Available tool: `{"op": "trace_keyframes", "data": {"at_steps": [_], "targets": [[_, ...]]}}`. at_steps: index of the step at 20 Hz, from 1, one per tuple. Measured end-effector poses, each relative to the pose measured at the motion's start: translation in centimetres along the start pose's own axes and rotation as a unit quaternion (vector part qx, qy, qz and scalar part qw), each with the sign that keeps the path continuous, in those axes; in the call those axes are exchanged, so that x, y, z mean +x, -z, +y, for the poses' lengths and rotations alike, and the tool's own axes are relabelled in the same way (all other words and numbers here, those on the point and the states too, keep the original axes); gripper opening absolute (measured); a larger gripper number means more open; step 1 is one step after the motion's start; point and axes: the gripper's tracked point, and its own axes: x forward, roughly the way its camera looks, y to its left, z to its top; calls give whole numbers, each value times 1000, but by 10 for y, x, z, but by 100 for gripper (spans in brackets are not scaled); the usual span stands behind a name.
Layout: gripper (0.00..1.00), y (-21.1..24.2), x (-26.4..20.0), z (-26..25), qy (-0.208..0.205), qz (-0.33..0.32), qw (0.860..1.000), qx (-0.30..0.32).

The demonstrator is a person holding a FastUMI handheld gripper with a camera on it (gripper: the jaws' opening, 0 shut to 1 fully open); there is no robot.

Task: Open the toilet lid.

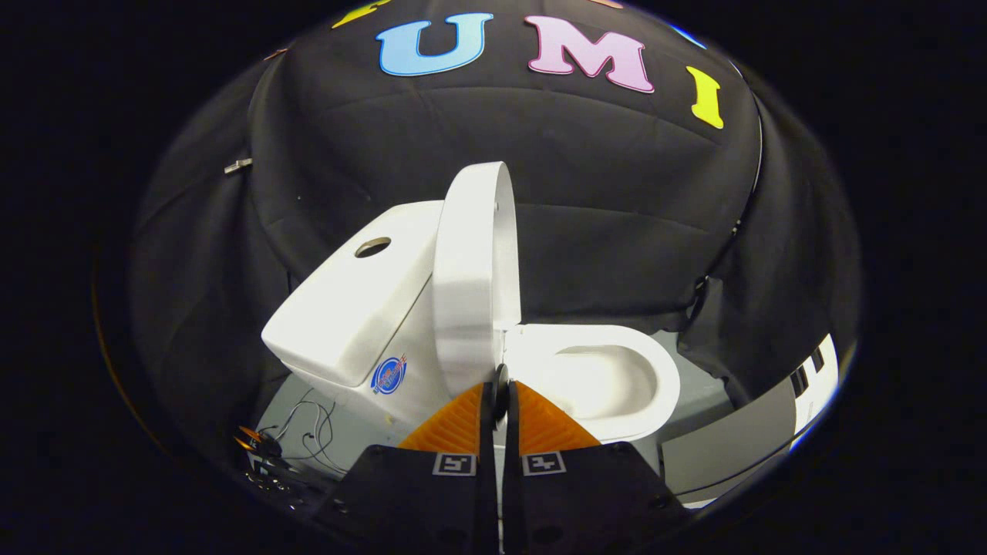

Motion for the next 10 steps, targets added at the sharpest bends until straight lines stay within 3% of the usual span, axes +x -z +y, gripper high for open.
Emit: {"op": "trace_keyframes", "data": {"at_steps": [10], "targets": [[10, 5, 5, 41, -5, 1, 1000, -18]]}}
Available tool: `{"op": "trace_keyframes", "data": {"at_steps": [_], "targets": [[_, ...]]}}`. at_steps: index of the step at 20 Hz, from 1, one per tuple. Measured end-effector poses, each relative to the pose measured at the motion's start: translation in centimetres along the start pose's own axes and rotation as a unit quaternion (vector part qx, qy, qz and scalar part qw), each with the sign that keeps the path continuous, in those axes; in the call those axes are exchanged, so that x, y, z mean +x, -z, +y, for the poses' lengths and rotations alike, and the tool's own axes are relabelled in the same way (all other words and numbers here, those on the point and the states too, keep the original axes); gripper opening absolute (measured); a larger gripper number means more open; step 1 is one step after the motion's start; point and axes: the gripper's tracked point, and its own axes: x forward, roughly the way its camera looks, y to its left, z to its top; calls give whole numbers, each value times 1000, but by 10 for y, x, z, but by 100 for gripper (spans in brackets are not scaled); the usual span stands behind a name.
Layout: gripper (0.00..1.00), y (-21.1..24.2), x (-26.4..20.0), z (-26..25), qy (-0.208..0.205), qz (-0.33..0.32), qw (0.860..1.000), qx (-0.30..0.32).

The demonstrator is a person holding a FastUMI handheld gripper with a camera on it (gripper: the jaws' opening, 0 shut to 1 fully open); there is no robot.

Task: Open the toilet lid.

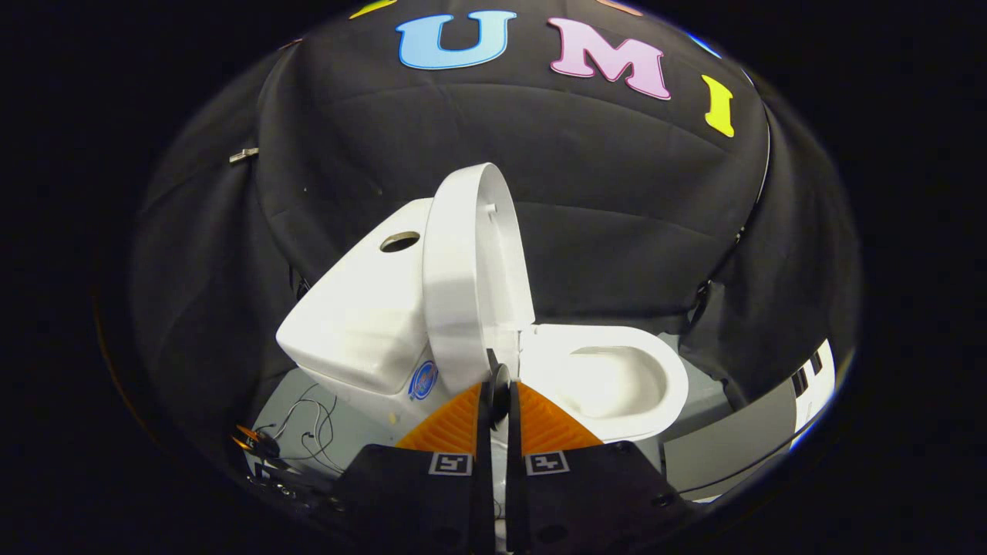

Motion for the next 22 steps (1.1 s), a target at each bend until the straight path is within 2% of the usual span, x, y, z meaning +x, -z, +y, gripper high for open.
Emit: {"op": "trace_keyframes", "data": {"at_steps": [8, 9, 10, 13, 18, 22], "targets": [[17, 0, 4, 9, -21, 7, 1000, -6], [19, 0, 1, 11, -28, 7, 1000, -8], [22, 1, 0, 23, -57, 10, 998, -14], [98, 5, -3, 23, -68, 19, 997, -25], [98, -7, -19, 22, -80, 2, 997, -24], [98, -24, -41, 21, -105, -9, 994, -10]]}}
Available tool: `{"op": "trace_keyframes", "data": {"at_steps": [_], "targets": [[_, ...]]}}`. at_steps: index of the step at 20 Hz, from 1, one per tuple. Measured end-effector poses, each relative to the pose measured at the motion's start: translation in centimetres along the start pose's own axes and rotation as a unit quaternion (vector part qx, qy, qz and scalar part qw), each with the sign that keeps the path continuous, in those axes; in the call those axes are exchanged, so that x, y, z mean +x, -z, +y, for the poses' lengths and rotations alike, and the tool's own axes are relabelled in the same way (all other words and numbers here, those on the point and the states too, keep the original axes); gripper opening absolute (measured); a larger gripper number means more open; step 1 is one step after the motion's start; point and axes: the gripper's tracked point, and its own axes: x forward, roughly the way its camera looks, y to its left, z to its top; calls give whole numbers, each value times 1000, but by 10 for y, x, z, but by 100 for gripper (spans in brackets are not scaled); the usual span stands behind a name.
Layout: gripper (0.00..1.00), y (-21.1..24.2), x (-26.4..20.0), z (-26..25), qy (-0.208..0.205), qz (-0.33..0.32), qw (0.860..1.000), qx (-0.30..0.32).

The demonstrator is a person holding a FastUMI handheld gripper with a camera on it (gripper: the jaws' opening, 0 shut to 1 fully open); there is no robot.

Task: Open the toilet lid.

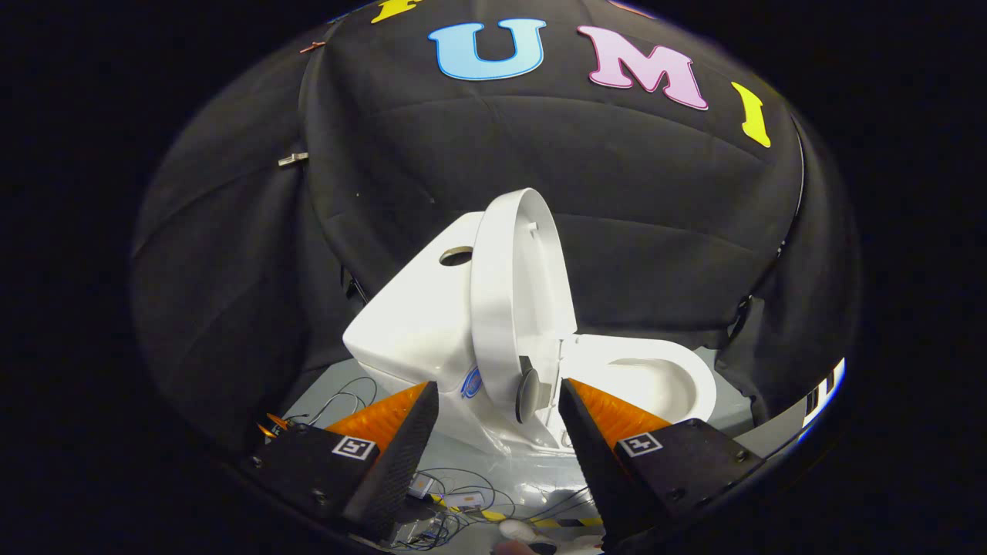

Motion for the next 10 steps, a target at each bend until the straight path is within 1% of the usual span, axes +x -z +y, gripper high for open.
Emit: {"op": "trace_keyframes", "data": {"at_steps": [5, 10], "targets": [[98, -27, -25, -10, -33, -30, 999, -5], [99, -46, -43, -31, -73, -46, 996, 18]]}}
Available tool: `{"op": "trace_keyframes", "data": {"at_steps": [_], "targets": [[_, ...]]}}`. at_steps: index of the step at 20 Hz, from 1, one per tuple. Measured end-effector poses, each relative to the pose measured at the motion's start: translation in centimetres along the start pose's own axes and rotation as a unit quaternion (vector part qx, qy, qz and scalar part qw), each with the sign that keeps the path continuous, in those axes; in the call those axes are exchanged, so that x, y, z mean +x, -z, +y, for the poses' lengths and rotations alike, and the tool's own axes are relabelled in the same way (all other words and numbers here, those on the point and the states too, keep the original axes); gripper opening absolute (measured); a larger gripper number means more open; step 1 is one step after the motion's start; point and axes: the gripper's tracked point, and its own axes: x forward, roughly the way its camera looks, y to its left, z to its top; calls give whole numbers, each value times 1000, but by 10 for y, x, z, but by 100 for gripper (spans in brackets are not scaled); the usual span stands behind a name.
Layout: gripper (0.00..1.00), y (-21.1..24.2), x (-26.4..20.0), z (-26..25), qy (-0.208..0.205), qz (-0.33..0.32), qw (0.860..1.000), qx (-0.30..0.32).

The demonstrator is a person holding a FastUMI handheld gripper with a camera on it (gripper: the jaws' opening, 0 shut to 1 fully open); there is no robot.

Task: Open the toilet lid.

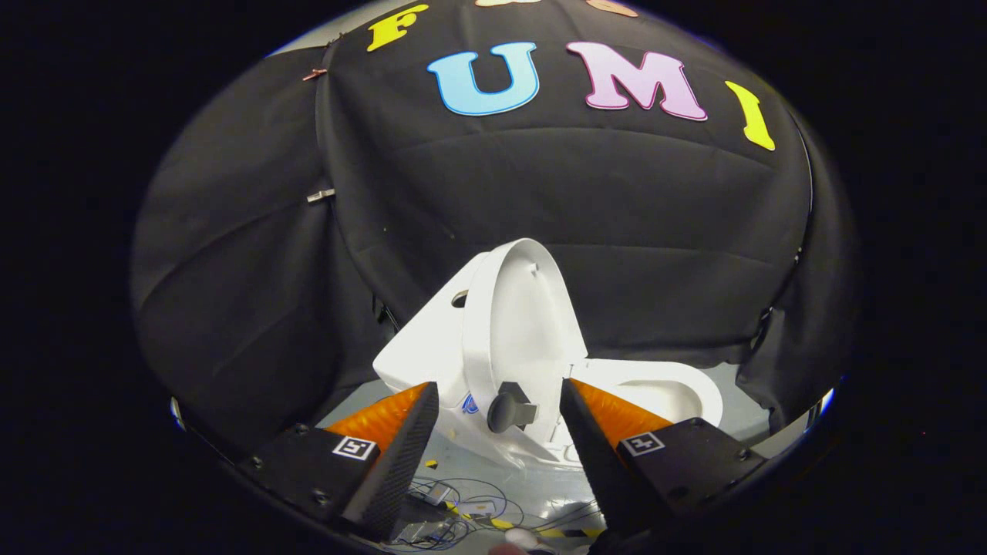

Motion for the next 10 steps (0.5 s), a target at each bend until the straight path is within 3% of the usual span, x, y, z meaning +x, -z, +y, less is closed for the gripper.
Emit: {"op": "trace_keyframes", "data": {"at_steps": [5, 10], "targets": [[100, -14, -17, -44, -34, -24, 999, 12], [100, -22, -22, -108, -32, -51, 998, 27]]}}
